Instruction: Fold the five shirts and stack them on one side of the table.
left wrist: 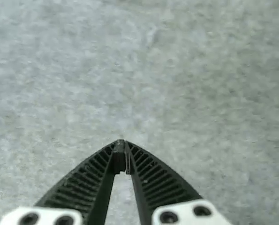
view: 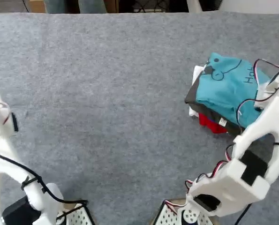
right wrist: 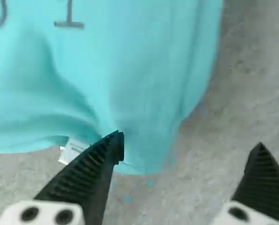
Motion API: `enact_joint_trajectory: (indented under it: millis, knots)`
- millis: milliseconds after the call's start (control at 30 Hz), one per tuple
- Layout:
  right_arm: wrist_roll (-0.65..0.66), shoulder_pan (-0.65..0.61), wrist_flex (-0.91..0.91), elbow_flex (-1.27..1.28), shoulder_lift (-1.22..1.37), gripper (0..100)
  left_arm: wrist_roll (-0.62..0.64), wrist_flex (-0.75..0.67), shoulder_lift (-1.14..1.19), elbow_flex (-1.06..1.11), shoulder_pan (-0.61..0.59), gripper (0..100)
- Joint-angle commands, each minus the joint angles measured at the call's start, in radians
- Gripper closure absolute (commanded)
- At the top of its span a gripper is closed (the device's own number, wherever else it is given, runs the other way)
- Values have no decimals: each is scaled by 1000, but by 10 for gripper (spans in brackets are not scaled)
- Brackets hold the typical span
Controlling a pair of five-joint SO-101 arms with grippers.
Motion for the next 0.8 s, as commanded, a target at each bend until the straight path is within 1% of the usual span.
enact_joint_trajectory:
  millis: [0, 100, 133, 167, 200, 267, 300, 467, 567, 667, 767]
  knots:
    - [3, 3, 17, -93, -117, 720, 84, 5, -34, -4, 99, 970]
    - [9, -35, 64, -110, -194, 971, 94, 3, -40, 28, 209, 971]
    - [8, -41, 68, -101, -225, 985, 95, 2, -55, 42, 237, 971]
    - [5, -41, 68, -82, -262, 947, 98, -3, -81, 62, 263, 971]
    - [9, -41, 68, -59, -298, 939, 98, -5, -118, 85, 285, 971]
    - [26, -52, 66, 4, -378, 982, 98, -31, -230, 151, 318, 971]
    - [58, -63, 66, 42, -423, 985, 98, -44, -302, 193, 331, 971]
    - [163, -169, 61, 338, -665, 985, 98, -141, -718, 447, 398, 971]
    - [166, -255, 38, 539, -805, 985, 97, -244, -925, 625, 424, 970]
    - [166, -333, -58, 769, -949, 985, 94, -302, -1097, 785, 429, 970]
    - [164, -410, -180, 1017, -1110, 985, 92, -307, -1241, 912, 427, 970]
